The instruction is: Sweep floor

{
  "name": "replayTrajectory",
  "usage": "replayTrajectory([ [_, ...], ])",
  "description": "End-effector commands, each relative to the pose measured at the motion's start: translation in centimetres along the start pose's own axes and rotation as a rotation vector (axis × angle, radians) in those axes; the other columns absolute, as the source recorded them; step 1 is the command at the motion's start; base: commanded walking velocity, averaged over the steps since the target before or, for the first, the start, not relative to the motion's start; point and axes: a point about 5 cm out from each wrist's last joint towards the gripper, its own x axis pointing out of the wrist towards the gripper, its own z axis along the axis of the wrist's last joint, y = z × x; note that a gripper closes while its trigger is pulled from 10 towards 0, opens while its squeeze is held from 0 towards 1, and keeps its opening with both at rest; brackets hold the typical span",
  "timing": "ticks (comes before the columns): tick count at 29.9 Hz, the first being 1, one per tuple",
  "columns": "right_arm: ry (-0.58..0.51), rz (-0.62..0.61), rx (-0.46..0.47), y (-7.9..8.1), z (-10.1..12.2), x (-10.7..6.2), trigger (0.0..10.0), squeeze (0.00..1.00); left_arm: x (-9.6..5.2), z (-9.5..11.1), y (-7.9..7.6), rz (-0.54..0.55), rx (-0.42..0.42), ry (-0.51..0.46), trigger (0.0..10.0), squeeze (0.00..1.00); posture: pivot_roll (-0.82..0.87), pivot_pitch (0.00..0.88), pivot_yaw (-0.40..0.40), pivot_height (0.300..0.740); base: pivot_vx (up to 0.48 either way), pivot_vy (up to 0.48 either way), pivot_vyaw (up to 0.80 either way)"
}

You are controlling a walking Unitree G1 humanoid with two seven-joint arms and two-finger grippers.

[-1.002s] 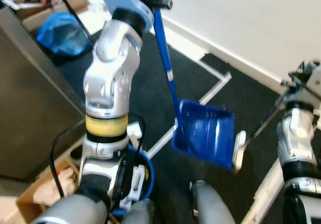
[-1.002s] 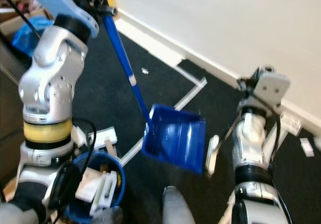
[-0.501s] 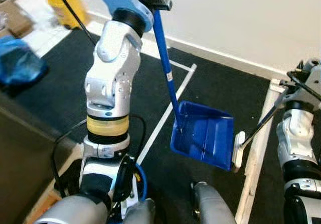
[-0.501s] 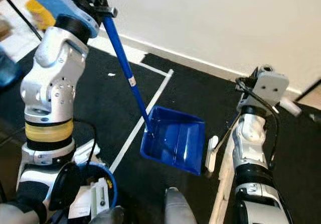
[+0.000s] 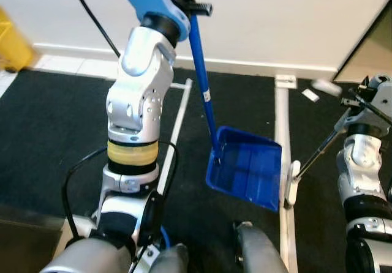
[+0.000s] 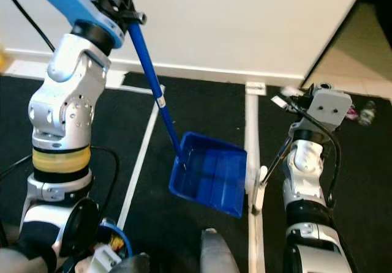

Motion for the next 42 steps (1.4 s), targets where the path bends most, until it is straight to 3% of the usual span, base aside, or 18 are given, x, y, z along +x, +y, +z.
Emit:
replayTrajectory([
  [1, -0.026, 0.002, -0.001, 0.0, 0.5, 0.2, 10.0, 0.0, -0.1, 0.8, 0.0, -0.003, 0.003, -0.046, 10.0, 0.0, -0.04, 0.108, 0.027, 0.74, 0.0, 0.0, -0.8],
  [14, -0.028, 0.008, 0.0, 0.2, 0.6, 0.2, 10.0, 0.0, -0.2, -0.1, 0.1, 0.005, 0.008, -0.022, 10.0, 0.0, -0.04, 0.103, 0.027, 0.74, 0.0, 0.0, -0.8],
  [24, -0.029, 0.028, 0.007, 0.8, 0.6, 0.2, 10.0, 0.0, -1.3, -2.9, 1.5, 0.1, 0.073, 0.077, 10.0, 0.0, -0.04, 0.102, 0.023, 0.74, 0.0, 0.0, -0.8],
  [28, -0.03, 0.079, 0.036, 2.4, 0.7, 0.0, 10.0, 0.0, -2.2, -4.5, 3.0, 0.204, 0.143, 0.135, 10.0, 0.0, -0.04, 0.104, 0.023, 0.74, 0.0, 0.0, -0.68],
  [32, -0.026, 0.21, 0.073, 5.4, 0.8, -0.8, 10.0, 0.0, -3.8, -6.6, 5.3, 0.33, 0.248, 0.202, 10.0, 0.0, -0.04, 0.105, 0.022, 0.74, 0.0, 0.0, 0.0],
  [33, -0.026, 0.21, 0.073, 5.4, 0.8, -0.8, 10.0, 0.0, -3.8, -6.6, 5.3, 0.33, 0.248, 0.202, 10.0, 0.0, -0.04, 0.105, 0.022, 0.74, 0.0, 0.0, 0.0],
  [37, -0.024, 0.419, 0.157, 9.6, 1.0, -2.8, 10.0, 0.0, -7.5, -11.0, 7.9, 0.452, 0.358, 0.353, 10.0, 0.0, -0.03, 0.108, 0.013, 0.74, 0.0, 0.0, 0.0],
  [38, -0.024, 0.419, 0.157, 9.6, 1.0, -2.8, 10.0, 0.0, -7.5, -11.0, 7.9, 0.452, 0.358, 0.353, 10.0, 0.0, -0.03, 0.108, 0.013, 0.74, 0.0, 0.0, 0.0],
  [40, -0.02, 0.481, 0.182, 10.7, 1.0, -3.6, 10.0, 0.0, -9.2, -12.9, 8.8, 0.5, 0.382, 0.419, 10.0, 0.0, -0.03, 0.108, 0.013, 0.74, 0.0, 0.0, 0.0],
  [42, -0.016, 0.5, 0.191, 11.0, 1.0, -3.8, 10.0, 0.0, -9.9, -13.6, 9.1, 0.519, 0.397, 0.438, 10.0, 0.0, -0.03, 0.108, 0.013, 0.74, 0.0, 0.0, 0.0],
])
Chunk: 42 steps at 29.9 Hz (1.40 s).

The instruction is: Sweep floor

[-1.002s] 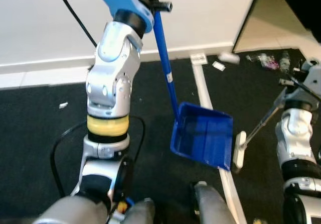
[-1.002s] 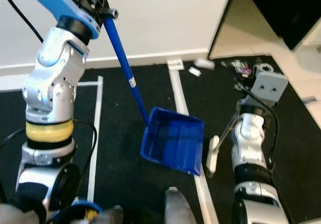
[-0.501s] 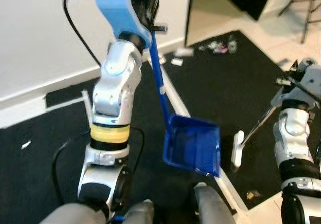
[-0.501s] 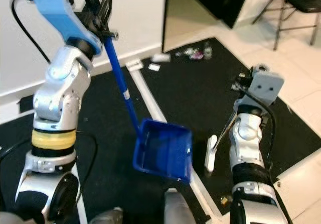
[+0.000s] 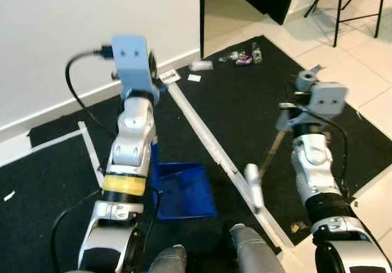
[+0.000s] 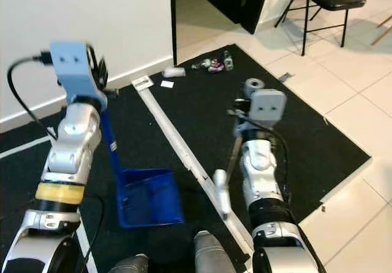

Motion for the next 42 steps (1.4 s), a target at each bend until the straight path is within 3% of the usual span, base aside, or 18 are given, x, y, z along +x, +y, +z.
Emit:
replayTrajectory([
  [1, -0.022, 0.026, 0.005, 0.2, 0.4, -0.1, 10.0, 0.0, -0.2, -0.9, 0.5, 0.028, 0.024, 0.007, 10.0, 0.0, -0.03, 0.108, 0.013, 0.74, 0.0, 0.0, 0.0],
  [2, -0.011, 0.058, 0.015, 0.8, 0.2, -0.2, 10.0, 0.0, -0.4, -2.3, 0.8, 0.057, 0.044, 0.032, 10.0, 0.0, -0.04, 0.108, 0.007, 0.74, 0.0, 0.0, 0.0],
  [9, 0.003, 0.072, 0.015, 0.9, -0.2, -0.8, 10.0, 0.0, -0.8, -4.0, 0.2, 0.003, -0.006, 0.077, 10.0, 0.0, -0.05, 0.111, 0.012, 0.74, 0.0, 0.0, 0.0],
  [15, 0.007, 0.064, 0.011, 0.5, -0.3, -0.9, 10.0, 0.0, -0.8, -4.0, -0.2, -0.027, -0.006, 0.069, 10.0, 0.0, -0.05, 0.11, 0.012, 0.74, 0.041, 0.0, 0.0],
  [42, 0.012, 0.058, 0.004, -0.1, -0.1, -0.8, 10.0, 0.0, -0.2, -4.3, -0.7, -0.027, -0.021, 0.033, 10.0, 0.0, -0.05, 0.11, 0.013, 0.74, 0.45, 0.0, 0.0],
])
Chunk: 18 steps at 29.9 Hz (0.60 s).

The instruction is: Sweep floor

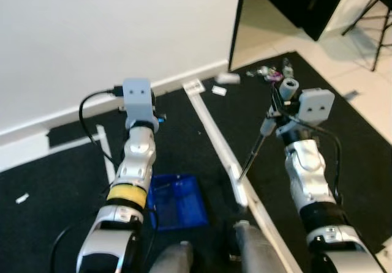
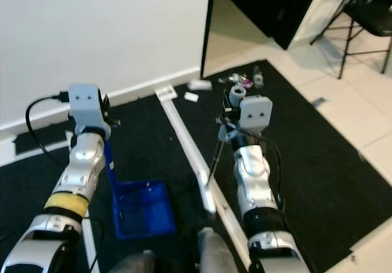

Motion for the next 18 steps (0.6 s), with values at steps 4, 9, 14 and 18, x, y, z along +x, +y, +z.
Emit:
replayTrajectory([
  [4, -0.037, -0.002, -0.007, -0.13, 0.86, 0.35, 10.0, 0.0, 0.23, 0.51, 0.09, 0.001, -0.003, -0.031, 10.0, 0.0, -0.05, 0.107, 0.012, 0.74, 0.34, 0.0, 0.0],
  [9, -0.036, 0.0, -0.008, -0.1, 0.89, 0.38, 10.0, 0.0, 0.3, 0.51, 0.1, 0.001, -0.004, -0.034, 10.0, 0.0, -0.05, 0.107, 0.012, 0.74, 0.338, 0.0, 0.0],
  [14, -0.036, 0.001, -0.009, -0.1, 0.89, 0.38, 10.0, 0.0, 0.32, 0.5, 0.06, -0.001, -0.004, -0.035, 10.0, 0.0, -0.05, 0.104, 0.012, 0.74, 0.343, 0.0, 0.0],
  [18, -0.035, 0.001, -0.009, -0.11, 0.88, 0.39, 10.0, 0.0, 0.37, 0.5, 0.02, -0.003, -0.004, -0.035, 10.0, 0.0, -0.05, 0.102, 0.013, 0.74, 0.342, 0.0, 0.0],
])
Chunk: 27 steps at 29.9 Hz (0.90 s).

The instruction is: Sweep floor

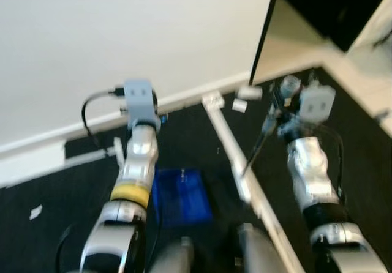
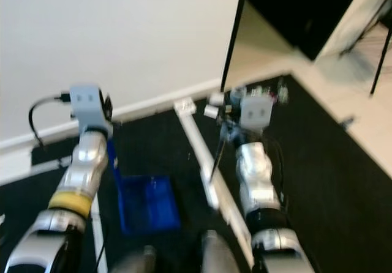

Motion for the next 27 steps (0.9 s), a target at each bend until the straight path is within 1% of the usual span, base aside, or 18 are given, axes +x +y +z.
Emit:
replayTrajectory([
  [1, -0.02, 0.004, -0.002, 0.15, 0.35, 0.06, 10.0, 0.0, 0.05, 0.15, 0.16, 0.003, 0.001, -0.016, 10.0, 0.0, -0.05, 0.101, 0.013, 0.74, 0.341, 0.0, 0.0],
  [27, -0.013, 0.002, -0.001, 0.2, 0.21, -0.01, 10.0, 0.0, 0.09, 0.11, 0.08, -0.002, 0.006, -0.021, 10.0, 0.0, -0.05, 0.108, 0.015, 0.74, 0.34, 0.0, 0.0],
])
